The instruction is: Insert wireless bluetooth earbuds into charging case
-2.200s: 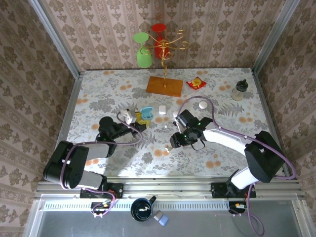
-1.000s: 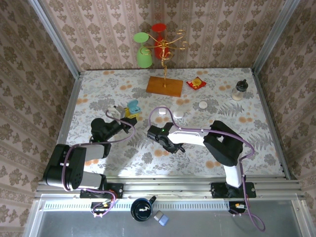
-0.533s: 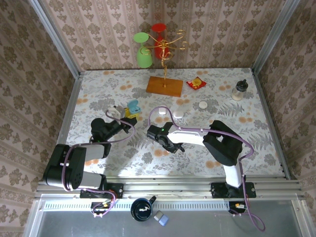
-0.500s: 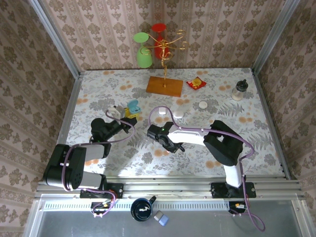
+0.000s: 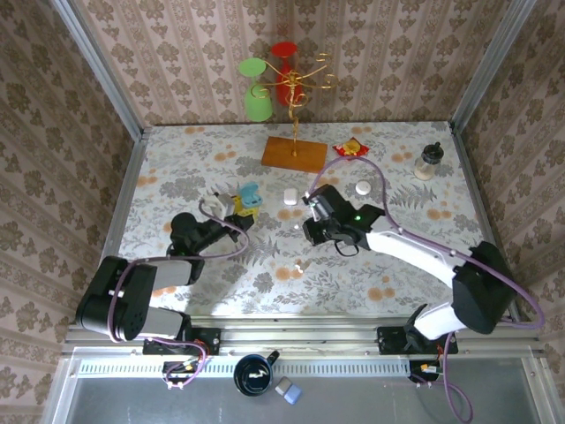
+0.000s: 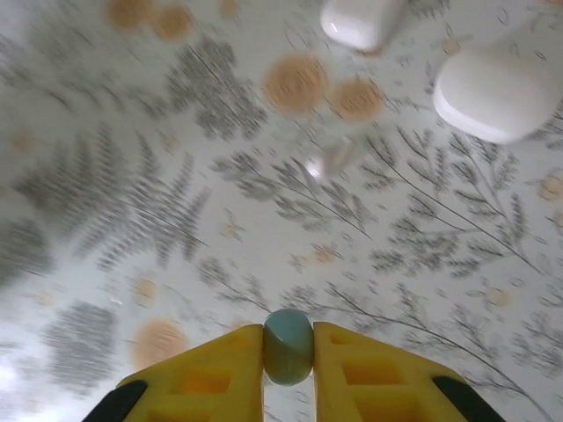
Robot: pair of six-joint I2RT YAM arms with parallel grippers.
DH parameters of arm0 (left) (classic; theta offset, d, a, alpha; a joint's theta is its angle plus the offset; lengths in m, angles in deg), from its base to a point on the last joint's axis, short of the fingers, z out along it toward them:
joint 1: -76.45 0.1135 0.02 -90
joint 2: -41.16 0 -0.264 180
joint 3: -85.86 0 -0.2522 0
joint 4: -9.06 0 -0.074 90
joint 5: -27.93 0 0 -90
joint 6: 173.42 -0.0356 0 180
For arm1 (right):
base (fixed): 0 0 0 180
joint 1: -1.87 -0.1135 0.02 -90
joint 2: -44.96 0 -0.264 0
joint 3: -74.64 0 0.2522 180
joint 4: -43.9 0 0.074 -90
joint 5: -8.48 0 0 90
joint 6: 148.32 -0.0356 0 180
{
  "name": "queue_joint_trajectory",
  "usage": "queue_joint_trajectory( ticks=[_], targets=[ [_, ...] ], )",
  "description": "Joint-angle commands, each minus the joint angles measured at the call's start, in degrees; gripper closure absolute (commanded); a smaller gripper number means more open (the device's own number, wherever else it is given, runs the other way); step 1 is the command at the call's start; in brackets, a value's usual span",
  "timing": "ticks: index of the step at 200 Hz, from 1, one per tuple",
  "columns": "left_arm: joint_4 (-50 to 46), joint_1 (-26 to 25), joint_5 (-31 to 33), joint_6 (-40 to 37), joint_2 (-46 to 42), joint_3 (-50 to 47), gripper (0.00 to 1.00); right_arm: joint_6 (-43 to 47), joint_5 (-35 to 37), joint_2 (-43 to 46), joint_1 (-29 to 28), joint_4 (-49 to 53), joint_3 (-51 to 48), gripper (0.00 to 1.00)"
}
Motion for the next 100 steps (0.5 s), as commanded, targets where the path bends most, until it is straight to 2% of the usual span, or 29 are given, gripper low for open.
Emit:
queue_joint_trajectory(
  ticks=[1, 44, 70, 75, 100],
  targets=[
    [2.78, -1.85, 0.64, -3.19, 1.23, 1.46, 0.74, -7.53, -12.46, 5.31, 2.44, -13.04, -3.37, 0.80],
    [2.78, -6.04, 0.99, -7.18, 3.84, 3.42, 0.75, -11.20, -25.07, 8.56, 5.00, -24.77, -6.63, 0.80],
    [2.78, -6.62, 0.73, -8.21, 5.53, 4.61, 0.74, -11.34, -28.49, 7.73, 5.02, -27.60, -5.45, 0.79],
    [2.78, -8.46, 0.81, -8.55, 5.64, 4.85, 0.74, -11.33, -28.95, 7.34, 5.05, -27.63, -4.85, 0.79],
    [2.52, -10.15, 0.99, -10.34, 6.13, 5.47, 0.74, -11.15, -30.37, 5.74, 5.00, -27.46, -2.67, 0.79]
  ],
)
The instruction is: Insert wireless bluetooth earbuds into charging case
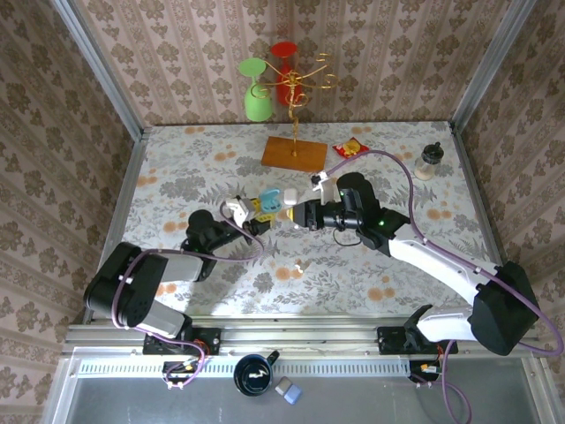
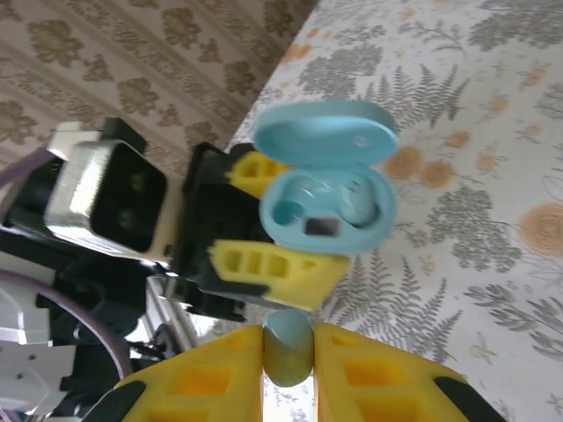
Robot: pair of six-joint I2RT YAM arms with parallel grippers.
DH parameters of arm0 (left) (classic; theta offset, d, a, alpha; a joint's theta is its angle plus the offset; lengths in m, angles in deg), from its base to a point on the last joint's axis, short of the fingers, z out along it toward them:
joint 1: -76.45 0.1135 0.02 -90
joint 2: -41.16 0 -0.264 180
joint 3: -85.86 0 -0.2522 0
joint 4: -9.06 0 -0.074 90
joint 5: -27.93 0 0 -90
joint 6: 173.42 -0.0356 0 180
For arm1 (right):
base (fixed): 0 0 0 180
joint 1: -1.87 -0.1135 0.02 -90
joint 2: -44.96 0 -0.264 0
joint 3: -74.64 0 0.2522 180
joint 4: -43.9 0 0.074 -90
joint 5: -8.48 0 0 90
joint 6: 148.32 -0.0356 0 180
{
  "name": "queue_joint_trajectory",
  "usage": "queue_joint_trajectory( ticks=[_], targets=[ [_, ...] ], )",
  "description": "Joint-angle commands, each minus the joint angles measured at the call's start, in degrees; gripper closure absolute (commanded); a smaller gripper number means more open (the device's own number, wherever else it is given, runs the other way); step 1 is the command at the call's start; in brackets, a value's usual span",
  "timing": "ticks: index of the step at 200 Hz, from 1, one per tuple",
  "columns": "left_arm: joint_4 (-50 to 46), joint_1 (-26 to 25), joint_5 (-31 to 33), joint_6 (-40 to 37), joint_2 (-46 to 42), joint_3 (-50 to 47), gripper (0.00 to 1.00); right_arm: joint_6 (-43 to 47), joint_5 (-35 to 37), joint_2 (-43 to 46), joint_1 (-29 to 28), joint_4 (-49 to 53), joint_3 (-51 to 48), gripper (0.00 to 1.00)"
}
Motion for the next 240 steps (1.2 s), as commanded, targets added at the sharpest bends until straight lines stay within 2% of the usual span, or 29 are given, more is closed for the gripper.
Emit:
queue_joint_trajectory(
  ticks=[1, 26, 144, 184, 240],
  targets=[
    [2.12, -1.68, -0.08, -3.35, 0.53, 1.89, 0.74, -0.90, -4.64, -1.52, 0.11, -2.89, 2.89, 0.79],
    [2.16, -2.85, 2.00, -4.54, 1.03, 2.25, 0.75, -0.76, -4.90, -3.39, 0.08, -1.85, 4.75, 0.79],
    [2.08, -6.30, 3.46, -7.18, 0.14, 2.51, 0.75, -1.35, -5.16, -8.01, 0.00, -3.64, 5.41, 0.79],
    [2.17, -6.44, 4.17, -7.84, 0.10, 2.01, 0.75, -2.35, -6.10, -9.08, 0.00, -4.58, 4.95, 0.79],
    [2.38, -6.35, 5.37, -7.36, -0.96, 1.81, 0.75, -1.89, -3.78, -9.07, 0.00, -2.98, 3.31, 0.79]
  ],
)
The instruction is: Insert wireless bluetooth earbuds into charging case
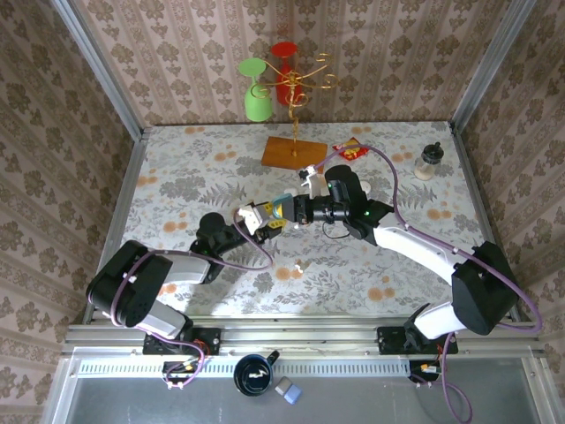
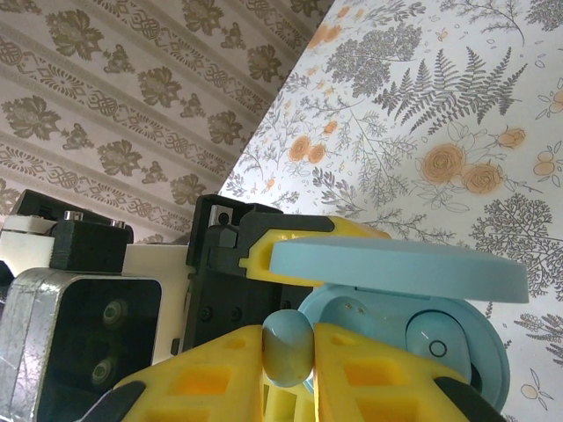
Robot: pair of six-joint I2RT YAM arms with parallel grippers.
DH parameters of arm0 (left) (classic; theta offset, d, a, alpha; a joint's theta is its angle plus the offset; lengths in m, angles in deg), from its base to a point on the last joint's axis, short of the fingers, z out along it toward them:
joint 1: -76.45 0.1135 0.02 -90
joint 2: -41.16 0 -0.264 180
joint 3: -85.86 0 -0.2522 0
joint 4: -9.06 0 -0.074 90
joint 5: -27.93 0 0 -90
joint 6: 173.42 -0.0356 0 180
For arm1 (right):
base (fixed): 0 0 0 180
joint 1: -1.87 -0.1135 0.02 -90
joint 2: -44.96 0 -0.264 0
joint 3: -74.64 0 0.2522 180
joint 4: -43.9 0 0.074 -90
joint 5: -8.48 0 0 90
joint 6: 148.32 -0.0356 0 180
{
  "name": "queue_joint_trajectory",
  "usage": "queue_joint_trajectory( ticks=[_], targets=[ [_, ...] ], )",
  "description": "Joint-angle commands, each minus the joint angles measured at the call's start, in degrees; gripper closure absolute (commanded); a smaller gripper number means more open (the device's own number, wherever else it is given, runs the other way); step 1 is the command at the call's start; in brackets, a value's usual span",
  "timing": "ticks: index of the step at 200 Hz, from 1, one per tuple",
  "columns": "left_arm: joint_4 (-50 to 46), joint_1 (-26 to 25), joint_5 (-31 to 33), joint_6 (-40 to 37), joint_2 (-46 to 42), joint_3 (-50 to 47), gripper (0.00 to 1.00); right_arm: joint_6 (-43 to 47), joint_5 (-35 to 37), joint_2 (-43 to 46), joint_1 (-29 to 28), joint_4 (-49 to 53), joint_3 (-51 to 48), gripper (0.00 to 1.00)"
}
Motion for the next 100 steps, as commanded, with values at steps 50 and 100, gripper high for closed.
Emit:
queue_joint_trajectory(
  ticks=[50, 100],
  targets=[
    [2.38, -0.27, 0.83, -0.53, -1.80, 1.39, 0.75, -1.11, 1.48, -1.99, -0.10, 1.11, -0.93, 0.76],
    [2.26, -0.28, 0.61, -0.31, -2.17, 1.31, 0.75, 0.04, 6.06, -1.02, -0.09, 4.91, 0.39, 0.66]
  ],
)
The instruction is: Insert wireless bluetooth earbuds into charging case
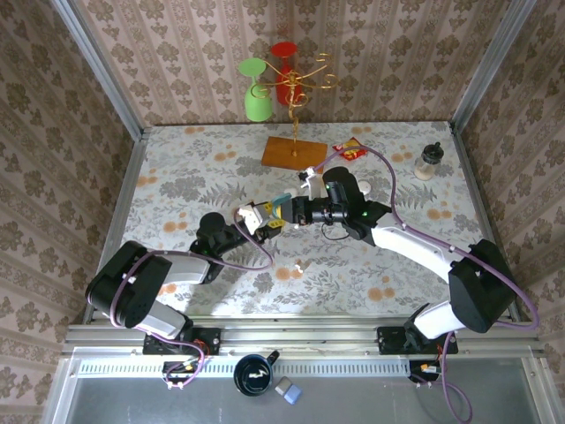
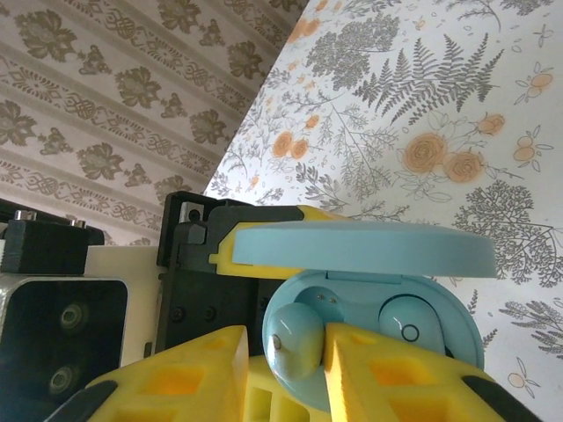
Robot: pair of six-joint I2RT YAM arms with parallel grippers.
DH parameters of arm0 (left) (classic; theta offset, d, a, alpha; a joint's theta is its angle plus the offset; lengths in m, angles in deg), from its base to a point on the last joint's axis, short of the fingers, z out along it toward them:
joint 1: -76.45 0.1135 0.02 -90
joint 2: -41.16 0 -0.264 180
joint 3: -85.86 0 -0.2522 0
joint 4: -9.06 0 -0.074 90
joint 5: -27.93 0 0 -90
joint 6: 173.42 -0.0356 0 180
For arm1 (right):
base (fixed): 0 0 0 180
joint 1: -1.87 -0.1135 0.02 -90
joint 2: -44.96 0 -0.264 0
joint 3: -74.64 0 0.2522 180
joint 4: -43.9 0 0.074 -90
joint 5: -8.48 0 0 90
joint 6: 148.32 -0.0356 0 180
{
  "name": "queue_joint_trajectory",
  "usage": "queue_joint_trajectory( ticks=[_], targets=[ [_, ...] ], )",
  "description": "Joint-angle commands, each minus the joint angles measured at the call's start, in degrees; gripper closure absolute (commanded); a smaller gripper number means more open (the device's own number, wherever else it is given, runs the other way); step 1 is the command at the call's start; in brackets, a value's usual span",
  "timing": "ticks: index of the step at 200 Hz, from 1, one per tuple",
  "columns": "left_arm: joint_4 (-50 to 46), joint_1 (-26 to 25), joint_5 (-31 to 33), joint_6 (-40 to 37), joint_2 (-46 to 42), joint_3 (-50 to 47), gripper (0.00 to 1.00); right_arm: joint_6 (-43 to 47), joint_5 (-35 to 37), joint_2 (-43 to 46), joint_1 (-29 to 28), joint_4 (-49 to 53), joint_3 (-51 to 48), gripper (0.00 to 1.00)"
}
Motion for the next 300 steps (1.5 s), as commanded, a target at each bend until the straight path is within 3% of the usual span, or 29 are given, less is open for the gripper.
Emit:
queue_joint_trajectory(
  ticks=[1, 62, 109, 145, 203, 270, 300],
  targets=[
    [3.57, -0.28, -0.27, -0.30, -1.80, 1.31, 0.75, 0.88, 3.56, -0.06, -0.07, 4.39, 0.81, 0.66],
    [3.56, 0.38, -0.31, -0.61, -1.22, 1.13, 0.75, 4.08, 1.50, 5.13, -0.02, 2.36, -0.76, 0.54],
    [0.68, 0.97, -0.09, -3.37, -1.42, 0.71, 0.76, 8.19, 1.62, 9.58, 0.02, 4.07, 1.56, 0.52],
    [-1.12, 0.78, -1.05, -4.76, -2.86, 0.27, 0.75, 11.52, 3.39, 6.24, 0.97, 11.61, 8.33, 0.52],
    [-3.35, 0.35, -1.77, -7.03, -5.58, -0.36, 0.75, 13.62, 0.57, -4.22, 1.86, 22.05, 19.51, 0.52],
    [-3.03, 1.13, 3.95, -0.06, -6.77, 0.96, 0.75, 12.16, -1.92, -1.94, 2.29, 21.63, 15.66, 0.51],
    [0.51, 1.39, 2.66, 2.92, -6.44, 0.80, 0.75, 5.23, -2.23, 3.30, 4.82, 14.12, 9.59, 0.32]
  ],
)
